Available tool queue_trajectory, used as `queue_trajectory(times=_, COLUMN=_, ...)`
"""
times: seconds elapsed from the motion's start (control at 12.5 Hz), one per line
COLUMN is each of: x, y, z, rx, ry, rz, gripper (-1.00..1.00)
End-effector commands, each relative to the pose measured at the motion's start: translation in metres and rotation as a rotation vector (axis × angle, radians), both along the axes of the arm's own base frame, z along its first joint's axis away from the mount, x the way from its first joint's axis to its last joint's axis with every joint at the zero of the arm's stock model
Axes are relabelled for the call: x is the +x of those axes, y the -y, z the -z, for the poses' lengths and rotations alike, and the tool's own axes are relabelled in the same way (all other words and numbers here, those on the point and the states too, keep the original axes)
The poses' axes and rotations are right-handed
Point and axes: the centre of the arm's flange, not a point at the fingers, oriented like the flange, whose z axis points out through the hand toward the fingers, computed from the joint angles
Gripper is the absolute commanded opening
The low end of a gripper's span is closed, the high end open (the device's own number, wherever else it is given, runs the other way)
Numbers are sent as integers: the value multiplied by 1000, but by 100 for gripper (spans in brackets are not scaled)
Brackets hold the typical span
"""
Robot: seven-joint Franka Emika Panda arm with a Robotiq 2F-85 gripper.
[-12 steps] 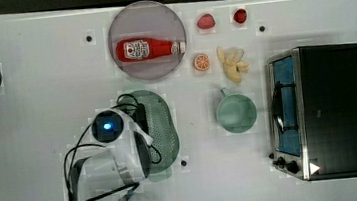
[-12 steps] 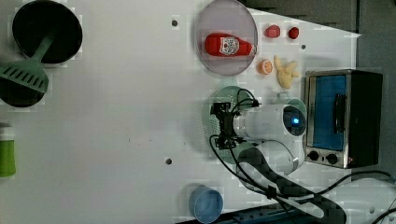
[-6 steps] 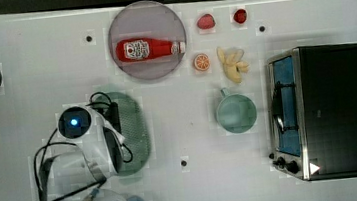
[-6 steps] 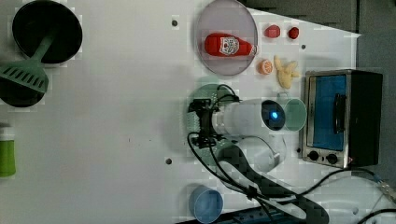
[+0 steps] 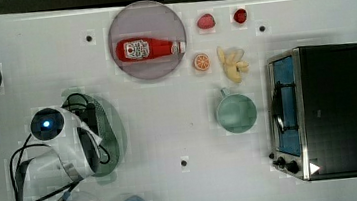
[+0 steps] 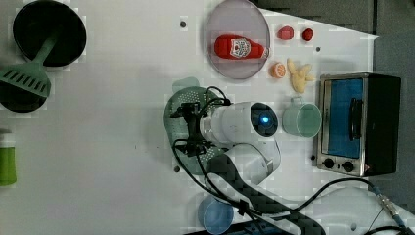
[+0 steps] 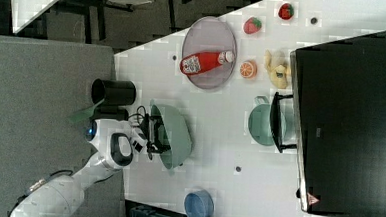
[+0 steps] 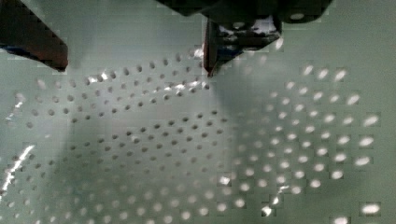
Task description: Drag strainer right to left.
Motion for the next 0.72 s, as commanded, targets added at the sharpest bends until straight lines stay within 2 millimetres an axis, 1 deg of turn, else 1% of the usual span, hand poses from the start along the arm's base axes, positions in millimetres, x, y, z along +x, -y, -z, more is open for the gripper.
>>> queue_trajectory(times=0.08, x=-4, y=-32, z=-3, rx=-4, ry=0, rz=72, gripper=100)
queue_trajectory(times=0.32, x=-5, y=-56, z=-3, rx=9, ry=8, rz=42, gripper=100)
queue_trajectory(times=0.72, x=-7, y=-90, z=-4, rx=59, ry=3, rz=64, gripper=100)
